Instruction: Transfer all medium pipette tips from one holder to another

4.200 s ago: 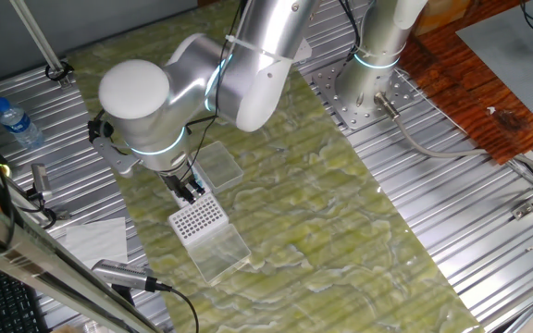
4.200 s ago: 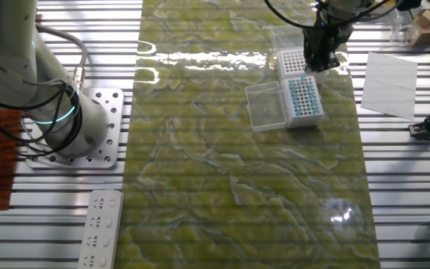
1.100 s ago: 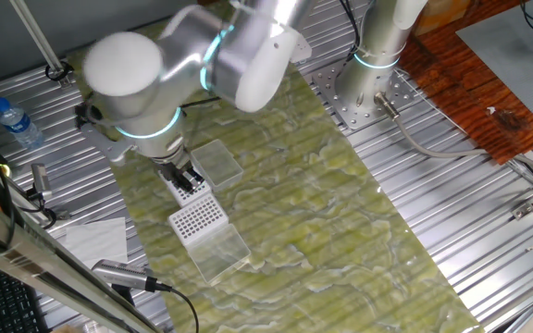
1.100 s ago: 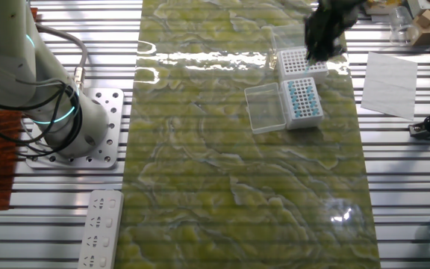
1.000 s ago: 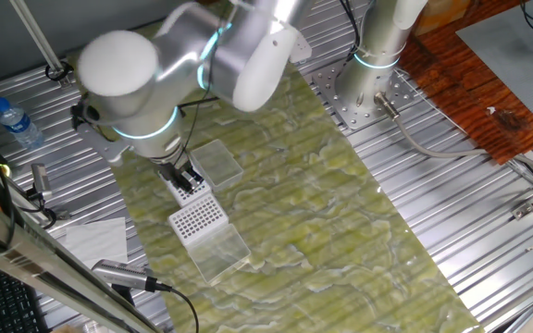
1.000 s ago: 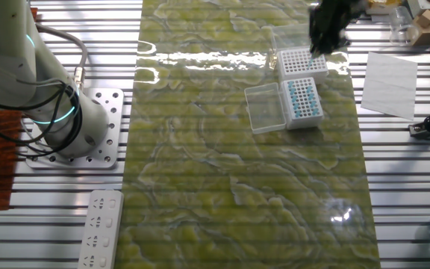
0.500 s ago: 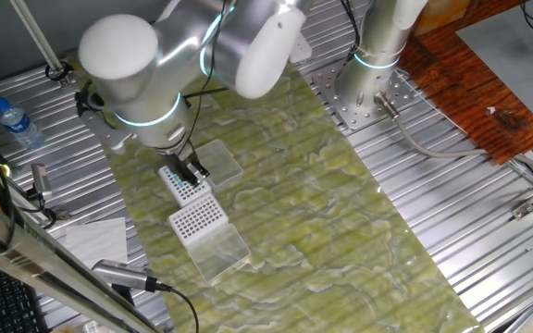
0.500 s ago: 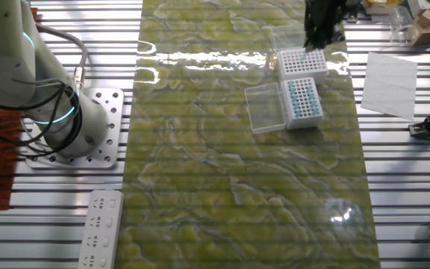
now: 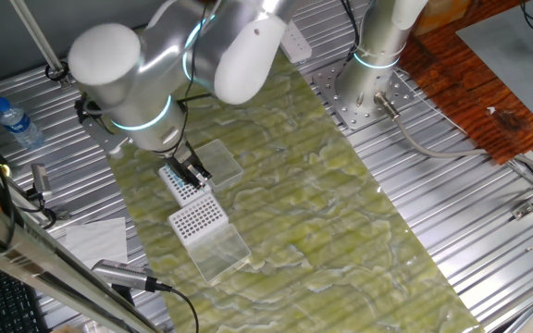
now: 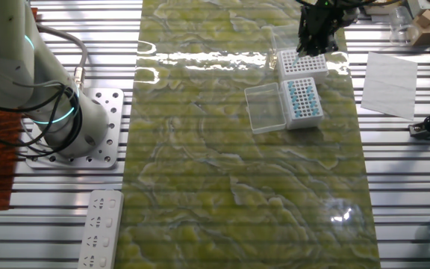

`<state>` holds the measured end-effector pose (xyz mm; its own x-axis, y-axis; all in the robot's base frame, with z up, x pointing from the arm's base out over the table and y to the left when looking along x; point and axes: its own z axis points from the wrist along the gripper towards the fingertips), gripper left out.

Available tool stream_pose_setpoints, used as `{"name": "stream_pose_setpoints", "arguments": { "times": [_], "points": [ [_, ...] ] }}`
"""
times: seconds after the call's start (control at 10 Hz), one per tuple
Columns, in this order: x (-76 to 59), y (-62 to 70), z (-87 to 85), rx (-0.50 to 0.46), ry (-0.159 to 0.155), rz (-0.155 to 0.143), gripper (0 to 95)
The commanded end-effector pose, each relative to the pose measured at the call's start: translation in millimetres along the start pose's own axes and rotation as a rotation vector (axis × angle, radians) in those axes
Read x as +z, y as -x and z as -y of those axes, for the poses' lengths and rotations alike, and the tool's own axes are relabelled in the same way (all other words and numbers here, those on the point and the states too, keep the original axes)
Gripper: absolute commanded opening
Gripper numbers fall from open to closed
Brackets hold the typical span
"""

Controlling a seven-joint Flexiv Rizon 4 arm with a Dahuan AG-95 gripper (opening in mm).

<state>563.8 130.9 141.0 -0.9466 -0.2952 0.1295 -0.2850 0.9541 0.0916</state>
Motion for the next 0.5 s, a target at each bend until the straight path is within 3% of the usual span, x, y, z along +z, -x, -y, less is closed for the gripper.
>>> {"name": "stream_pose_setpoints", "arguments": {
  "times": [0.1,0.5],
  "points": [
    [0.3,-3.0,-0.5,0.008,0.0,0.003,0.0],
    [2.3,-0.4,-2.4,0.017,0.001,0.006,0.0]
  ]
}}
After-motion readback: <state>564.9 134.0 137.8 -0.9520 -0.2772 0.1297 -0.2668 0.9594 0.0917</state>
